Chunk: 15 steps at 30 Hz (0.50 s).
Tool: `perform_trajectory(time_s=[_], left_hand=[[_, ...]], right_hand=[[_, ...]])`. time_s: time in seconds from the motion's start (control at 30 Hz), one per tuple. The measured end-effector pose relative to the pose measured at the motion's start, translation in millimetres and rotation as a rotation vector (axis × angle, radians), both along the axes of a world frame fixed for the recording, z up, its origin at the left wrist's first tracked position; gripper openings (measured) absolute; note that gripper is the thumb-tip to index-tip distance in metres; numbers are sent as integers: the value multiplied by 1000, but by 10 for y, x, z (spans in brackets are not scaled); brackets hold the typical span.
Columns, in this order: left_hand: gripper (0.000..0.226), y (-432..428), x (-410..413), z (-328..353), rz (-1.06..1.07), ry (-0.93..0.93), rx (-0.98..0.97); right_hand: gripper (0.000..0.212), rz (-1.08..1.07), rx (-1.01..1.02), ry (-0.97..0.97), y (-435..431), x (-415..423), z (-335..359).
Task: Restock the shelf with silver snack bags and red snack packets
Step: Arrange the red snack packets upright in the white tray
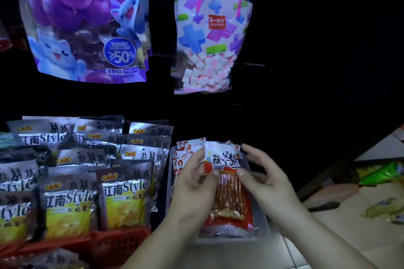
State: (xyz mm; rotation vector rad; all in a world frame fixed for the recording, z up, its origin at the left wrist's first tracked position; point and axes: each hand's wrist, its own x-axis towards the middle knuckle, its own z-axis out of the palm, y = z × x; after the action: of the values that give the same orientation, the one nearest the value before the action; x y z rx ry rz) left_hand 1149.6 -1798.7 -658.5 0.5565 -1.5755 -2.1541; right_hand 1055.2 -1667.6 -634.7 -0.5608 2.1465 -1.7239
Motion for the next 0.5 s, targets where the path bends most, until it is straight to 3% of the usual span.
perform_trajectory(time_s=[0.07, 0.2, 0.3, 0.5], left_hand=[[57, 18, 19, -21, 28, -5, -40], [56, -10, 38, -111, 101, -11, -154], [48, -5, 14, -169, 6, -54, -191], [65, 19, 47, -153, -181, -93, -144]], right_hand=[[46, 51, -16, -23, -3, 7, -2], [30, -53, -24, 37, -3, -12, 19], [32, -46, -45, -88, 43, -50, 10], [39, -26, -47, -192, 137, -128, -26]])
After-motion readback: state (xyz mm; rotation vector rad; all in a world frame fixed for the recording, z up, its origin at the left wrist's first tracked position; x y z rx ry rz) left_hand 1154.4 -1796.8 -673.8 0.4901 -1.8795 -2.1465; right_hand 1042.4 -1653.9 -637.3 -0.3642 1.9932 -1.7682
